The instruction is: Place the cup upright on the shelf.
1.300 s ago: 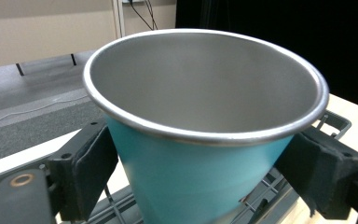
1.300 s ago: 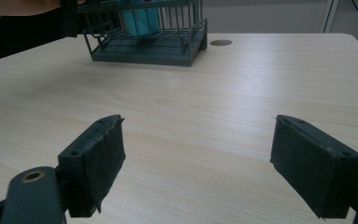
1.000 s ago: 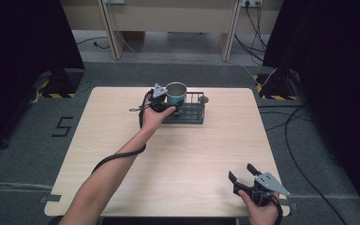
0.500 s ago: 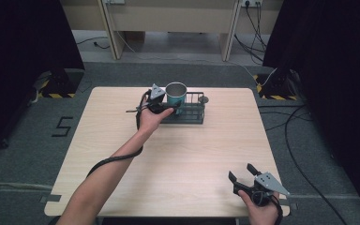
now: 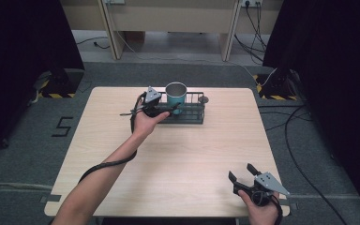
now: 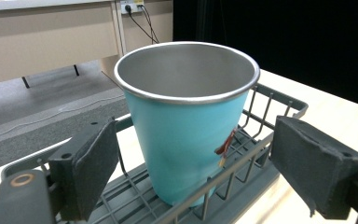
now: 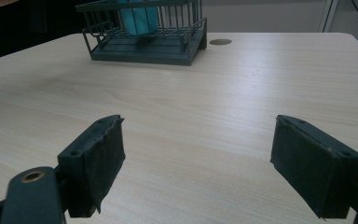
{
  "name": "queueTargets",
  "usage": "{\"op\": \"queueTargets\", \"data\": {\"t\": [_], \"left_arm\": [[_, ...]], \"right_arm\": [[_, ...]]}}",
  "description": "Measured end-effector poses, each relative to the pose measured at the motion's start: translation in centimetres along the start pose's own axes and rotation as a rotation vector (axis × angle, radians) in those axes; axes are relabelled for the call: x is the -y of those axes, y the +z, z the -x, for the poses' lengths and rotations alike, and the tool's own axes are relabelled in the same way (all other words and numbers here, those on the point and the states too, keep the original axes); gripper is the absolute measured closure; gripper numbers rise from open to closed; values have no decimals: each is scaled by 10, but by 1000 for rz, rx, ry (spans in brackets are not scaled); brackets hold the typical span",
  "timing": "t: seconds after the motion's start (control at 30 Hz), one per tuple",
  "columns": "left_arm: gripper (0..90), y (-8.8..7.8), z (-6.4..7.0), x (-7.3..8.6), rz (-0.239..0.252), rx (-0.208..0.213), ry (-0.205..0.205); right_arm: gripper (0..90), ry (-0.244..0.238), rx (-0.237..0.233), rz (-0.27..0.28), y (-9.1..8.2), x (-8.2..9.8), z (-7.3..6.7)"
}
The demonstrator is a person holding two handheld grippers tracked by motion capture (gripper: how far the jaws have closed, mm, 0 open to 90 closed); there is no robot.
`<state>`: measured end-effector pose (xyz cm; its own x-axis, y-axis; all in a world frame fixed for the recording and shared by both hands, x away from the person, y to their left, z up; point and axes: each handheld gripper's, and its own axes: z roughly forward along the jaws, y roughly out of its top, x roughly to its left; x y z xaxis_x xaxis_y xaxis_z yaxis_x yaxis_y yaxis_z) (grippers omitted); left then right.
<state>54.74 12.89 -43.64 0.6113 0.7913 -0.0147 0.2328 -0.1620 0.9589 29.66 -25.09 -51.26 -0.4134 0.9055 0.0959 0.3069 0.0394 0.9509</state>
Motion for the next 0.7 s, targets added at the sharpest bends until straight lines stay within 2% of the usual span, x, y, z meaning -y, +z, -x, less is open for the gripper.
{"op": "queueTargets", "data": {"t": [0.33, 0.7], "left_arm": [[144, -17, -1, 3, 3, 12, 5], [144, -41, -2, 6, 7, 26, 29]], "right_arm": [[179, 1, 2, 1, 0, 0, 0], [179, 0, 3, -3, 0, 0, 0]]}}
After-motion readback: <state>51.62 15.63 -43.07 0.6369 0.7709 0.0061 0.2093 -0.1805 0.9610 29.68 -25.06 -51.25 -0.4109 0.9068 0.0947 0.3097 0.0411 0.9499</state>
